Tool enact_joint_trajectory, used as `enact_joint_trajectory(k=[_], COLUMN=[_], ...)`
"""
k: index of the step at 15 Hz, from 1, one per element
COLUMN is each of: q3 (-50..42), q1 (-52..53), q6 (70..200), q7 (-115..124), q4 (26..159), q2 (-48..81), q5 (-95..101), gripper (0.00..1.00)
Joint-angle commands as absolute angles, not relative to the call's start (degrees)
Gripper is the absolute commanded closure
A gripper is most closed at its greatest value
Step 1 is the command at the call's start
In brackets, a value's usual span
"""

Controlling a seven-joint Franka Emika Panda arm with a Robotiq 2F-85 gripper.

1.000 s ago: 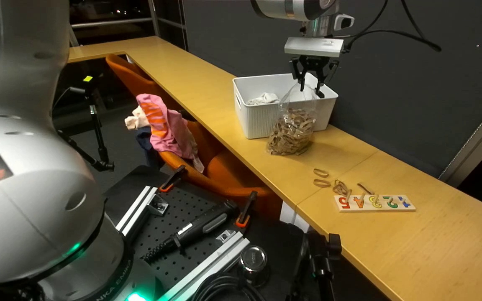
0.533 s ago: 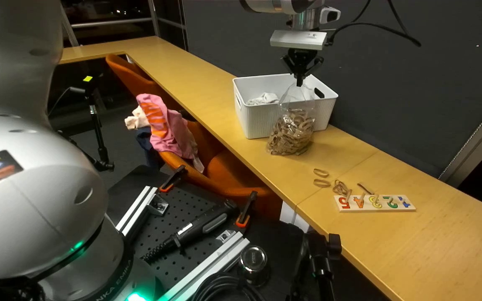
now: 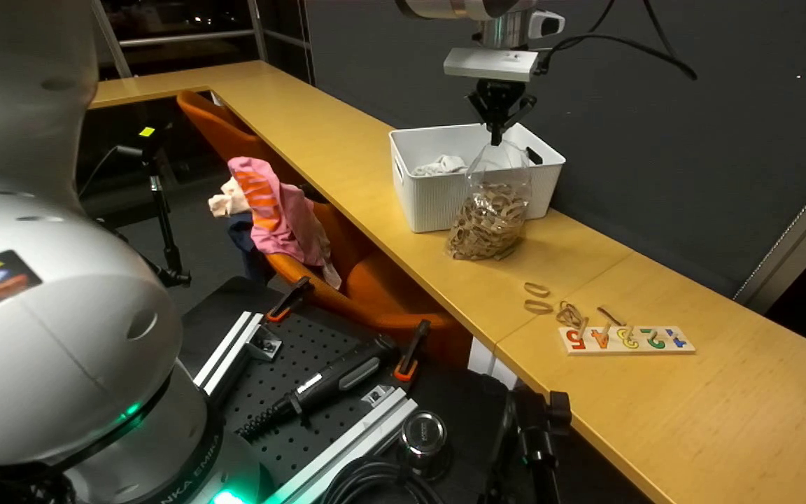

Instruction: Remove some of the rubber bands from the plastic bag and put them on the table

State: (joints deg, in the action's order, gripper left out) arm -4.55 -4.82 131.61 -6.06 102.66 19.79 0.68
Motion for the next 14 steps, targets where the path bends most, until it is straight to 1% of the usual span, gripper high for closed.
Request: enact_joint_trajectory(k=[1, 9, 14], q3=[-4.3, -4.7, -4.8], q1=[-4.6, -7.6, -10.1], q6=[130.8, 130.8, 128.5], q7=[-3.4, -4.4, -5.8], q4=[105.9, 106.5, 100.4], q2=[17.0, 20.3, 26.5], q5=[0.8, -2.3, -3.0], gripper=[1.0, 1.0, 1.0])
